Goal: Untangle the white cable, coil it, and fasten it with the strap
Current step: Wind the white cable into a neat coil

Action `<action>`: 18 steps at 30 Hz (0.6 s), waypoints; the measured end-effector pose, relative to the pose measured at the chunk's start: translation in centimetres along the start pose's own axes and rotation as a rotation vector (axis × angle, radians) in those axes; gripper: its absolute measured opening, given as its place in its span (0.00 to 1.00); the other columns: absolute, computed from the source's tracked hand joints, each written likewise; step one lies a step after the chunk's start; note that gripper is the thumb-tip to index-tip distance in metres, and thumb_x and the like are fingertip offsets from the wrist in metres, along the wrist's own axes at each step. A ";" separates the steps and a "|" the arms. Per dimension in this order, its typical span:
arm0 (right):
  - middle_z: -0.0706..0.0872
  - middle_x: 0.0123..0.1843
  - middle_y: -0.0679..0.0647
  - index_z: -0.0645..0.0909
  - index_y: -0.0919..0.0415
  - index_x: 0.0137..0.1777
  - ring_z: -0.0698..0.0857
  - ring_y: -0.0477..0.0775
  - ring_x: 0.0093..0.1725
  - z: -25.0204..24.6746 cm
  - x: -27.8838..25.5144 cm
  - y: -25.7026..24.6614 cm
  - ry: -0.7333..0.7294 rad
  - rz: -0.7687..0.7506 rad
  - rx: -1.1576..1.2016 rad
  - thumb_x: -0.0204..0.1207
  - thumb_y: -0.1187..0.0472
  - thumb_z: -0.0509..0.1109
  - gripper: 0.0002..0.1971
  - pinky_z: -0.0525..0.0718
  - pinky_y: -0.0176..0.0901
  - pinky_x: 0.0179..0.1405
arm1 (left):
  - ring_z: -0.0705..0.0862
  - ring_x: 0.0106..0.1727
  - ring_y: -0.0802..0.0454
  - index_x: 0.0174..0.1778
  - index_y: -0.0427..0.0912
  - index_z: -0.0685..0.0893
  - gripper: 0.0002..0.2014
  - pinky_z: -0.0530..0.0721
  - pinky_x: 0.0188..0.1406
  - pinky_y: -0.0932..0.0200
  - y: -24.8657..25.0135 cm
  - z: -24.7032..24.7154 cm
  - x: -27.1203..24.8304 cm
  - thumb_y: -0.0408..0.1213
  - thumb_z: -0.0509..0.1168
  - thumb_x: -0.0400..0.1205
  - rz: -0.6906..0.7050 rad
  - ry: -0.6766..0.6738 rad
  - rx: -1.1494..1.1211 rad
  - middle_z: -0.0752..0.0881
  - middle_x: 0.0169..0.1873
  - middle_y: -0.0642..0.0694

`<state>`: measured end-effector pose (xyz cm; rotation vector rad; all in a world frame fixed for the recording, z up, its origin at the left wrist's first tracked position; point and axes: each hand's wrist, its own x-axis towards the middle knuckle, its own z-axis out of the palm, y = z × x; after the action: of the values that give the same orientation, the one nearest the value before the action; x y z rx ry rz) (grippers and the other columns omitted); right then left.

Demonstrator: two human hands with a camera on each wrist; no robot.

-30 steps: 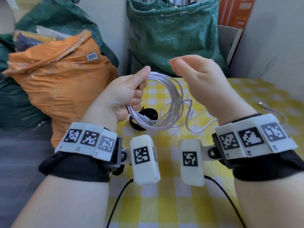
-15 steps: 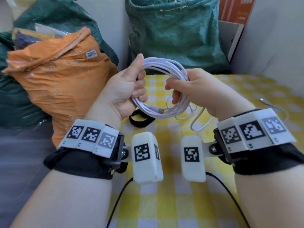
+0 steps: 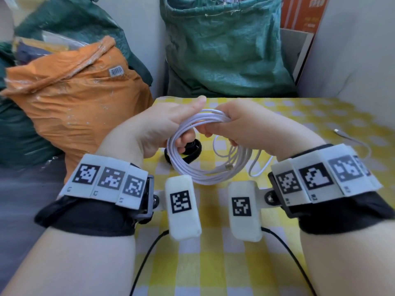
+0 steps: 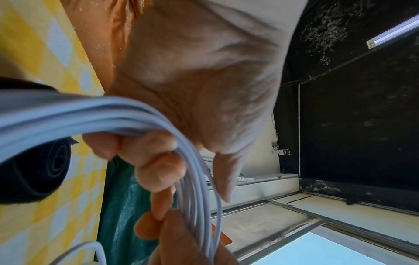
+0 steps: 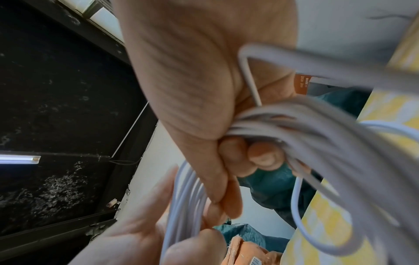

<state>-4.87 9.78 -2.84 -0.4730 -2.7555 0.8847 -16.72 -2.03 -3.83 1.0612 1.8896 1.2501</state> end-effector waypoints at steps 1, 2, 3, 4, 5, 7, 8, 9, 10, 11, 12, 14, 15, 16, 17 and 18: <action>0.75 0.21 0.45 0.84 0.54 0.40 0.72 0.44 0.22 0.0 0.0 0.0 0.015 -0.013 -0.023 0.80 0.54 0.66 0.10 0.72 0.38 0.25 | 0.66 0.19 0.51 0.35 0.37 0.82 0.28 0.71 0.26 0.57 0.0 0.0 -0.1 0.64 0.58 0.74 0.007 -0.005 0.020 0.71 0.15 0.48; 0.75 0.24 0.46 0.84 0.58 0.44 0.73 0.45 0.24 0.1 0.1 -0.1 0.038 -0.029 -0.048 0.79 0.55 0.67 0.09 0.72 0.40 0.27 | 0.65 0.19 0.50 0.32 0.38 0.81 0.28 0.72 0.25 0.58 0.1 0.1 -0.2 0.65 0.58 0.72 0.015 -0.009 0.033 0.70 0.15 0.48; 0.75 0.27 0.47 0.84 0.60 0.46 0.73 0.45 0.25 0.1 0.1 -0.1 0.062 -0.044 -0.063 0.79 0.55 0.67 0.09 0.72 0.41 0.29 | 0.64 0.19 0.50 0.30 0.39 0.79 0.28 0.71 0.24 0.60 0.2 0.2 -0.2 0.65 0.58 0.72 0.019 -0.008 0.032 0.68 0.14 0.48; 0.76 0.29 0.48 0.83 0.60 0.47 0.74 0.46 0.26 0.1 0.1 -0.1 0.085 -0.055 -0.062 0.78 0.55 0.68 0.08 0.73 0.41 0.28 | 0.62 0.19 0.50 0.28 0.41 0.76 0.26 0.70 0.23 0.61 0.2 0.3 -0.2 0.63 0.58 0.75 0.020 -0.001 0.018 0.66 0.14 0.48; 0.77 0.30 0.48 0.83 0.59 0.47 0.75 0.46 0.27 0.0 0.1 0.0 0.105 -0.059 -0.051 0.77 0.55 0.69 0.07 0.73 0.39 0.27 | 0.60 0.18 0.51 0.26 0.42 0.73 0.25 0.69 0.22 0.61 0.3 0.4 -0.1 0.61 0.58 0.78 0.019 0.011 -0.006 0.64 0.13 0.49; 0.80 0.31 0.49 0.83 0.56 0.46 0.78 0.47 0.29 -0.1 0.0 0.2 0.141 -0.044 -0.022 0.75 0.54 0.72 0.06 0.73 0.37 0.27 | 0.56 0.18 0.52 0.24 0.45 0.68 0.24 0.65 0.22 0.60 0.2 0.4 0.1 0.57 0.59 0.81 0.018 0.053 -0.070 0.60 0.13 0.50; 0.79 0.32 0.48 0.84 0.56 0.46 0.77 0.47 0.30 -0.2 0.1 0.4 0.160 -0.036 -0.009 0.74 0.53 0.73 0.07 0.72 0.37 0.27 | 0.55 0.18 0.52 0.23 0.45 0.67 0.24 0.64 0.24 0.59 0.1 0.3 0.2 0.56 0.60 0.82 0.015 0.088 -0.109 0.59 0.13 0.51; 0.78 0.31 0.48 0.84 0.57 0.46 0.76 0.46 0.30 -0.3 0.1 0.6 0.182 -0.030 -0.005 0.73 0.52 0.73 0.09 0.71 0.37 0.27 | 0.55 0.18 0.52 0.23 0.46 0.67 0.25 0.63 0.25 0.58 0.1 0.2 0.3 0.55 0.61 0.81 0.014 0.129 -0.154 0.59 0.13 0.52; 0.77 0.31 0.47 0.84 0.58 0.46 0.74 0.45 0.29 -0.5 0.1 0.7 0.205 -0.024 -0.008 0.73 0.51 0.74 0.11 0.70 0.38 0.27 | 0.54 0.18 0.52 0.22 0.46 0.66 0.25 0.63 0.25 0.58 0.1 0.0 0.4 0.55 0.62 0.81 0.014 0.172 -0.206 0.58 0.13 0.52; 0.77 0.32 0.47 0.84 0.58 0.46 0.74 0.45 0.30 -0.6 0.1 0.8 0.223 -0.015 -0.010 0.72 0.49 0.74 0.13 0.70 0.39 0.28 | 0.54 0.17 0.53 0.22 0.46 0.66 0.25 0.62 0.24 0.59 0.0 -0.2 0.4 0.54 0.63 0.81 0.017 0.210 -0.261 0.58 0.13 0.52; 0.79 0.33 0.48 0.84 0.58 0.47 0.76 0.46 0.32 -0.7 0.1 0.9 0.231 -0.006 -0.007 0.71 0.47 0.75 0.15 0.72 0.39 0.30 | 0.55 0.16 0.54 0.21 0.46 0.66 0.25 0.62 0.22 0.60 0.0 -0.4 0.5 0.53 0.63 0.81 0.020 0.239 -0.314 0.58 0.12 0.52; 0.84 0.40 0.49 0.84 0.56 0.49 0.81 0.48 0.39 -0.8 0.0 1.2 0.222 0.005 0.011 0.70 0.43 0.74 0.18 0.76 0.39 0.34 | 0.55 0.14 0.55 0.20 0.47 0.66 0.26 0.61 0.20 0.62 -0.1 -0.6 0.6 0.53 0.62 0.81 0.024 0.274 -0.403 0.58 0.11 0.53; 0.85 0.42 0.50 0.84 0.56 0.49 0.81 0.48 0.40 -0.8 0.1 1.3 0.215 0.006 0.014 0.69 0.41 0.74 0.19 0.76 0.38 0.35 | 0.55 0.14 0.56 0.19 0.48 0.66 0.26 0.60 0.20 0.63 -0.1 -0.6 0.7 0.53 0.62 0.81 0.023 0.286 -0.440 0.58 0.11 0.53; 0.85 0.41 0.51 0.84 0.57 0.49 0.80 0.48 0.39 -0.7 0.1 1.4 0.213 0.005 0.014 0.69 0.40 0.73 0.21 0.75 0.39 0.34 | 0.55 0.13 0.56 0.18 0.48 0.65 0.26 0.59 0.20 0.63 -0.2 -0.7 0.8 0.53 0.62 0.81 0.018 0.299 -0.474 0.58 0.10 0.53; 0.84 0.38 0.53 0.84 0.60 0.47 0.78 0.48 0.36 -0.7 0.1 1.4 0.220 0.003 0.018 0.70 0.39 0.72 0.23 0.73 0.40 0.32 | 0.54 0.13 0.56 0.18 0.48 0.65 0.27 0.58 0.19 0.63 -0.2 -0.7 0.9 0.53 0.62 0.81 0.012 0.312 -0.508 0.58 0.10 0.53; 0.80 0.33 0.54 0.84 0.64 0.43 0.74 0.47 0.31 -0.7 0.1 1.3 0.241 0.001 0.031 0.72 0.38 0.70 0.25 0.70 0.40 0.30 | 0.54 0.13 0.56 0.18 0.48 0.65 0.26 0.58 0.19 0.64 -0.3 -0.8 0.9 0.53 0.62 0.81 0.007 0.324 -0.544 0.58 0.10 0.53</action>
<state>-4.41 11.19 -3.03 -0.5373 -2.5198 0.8113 -17.87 -1.59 -3.88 0.6005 1.6090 1.8875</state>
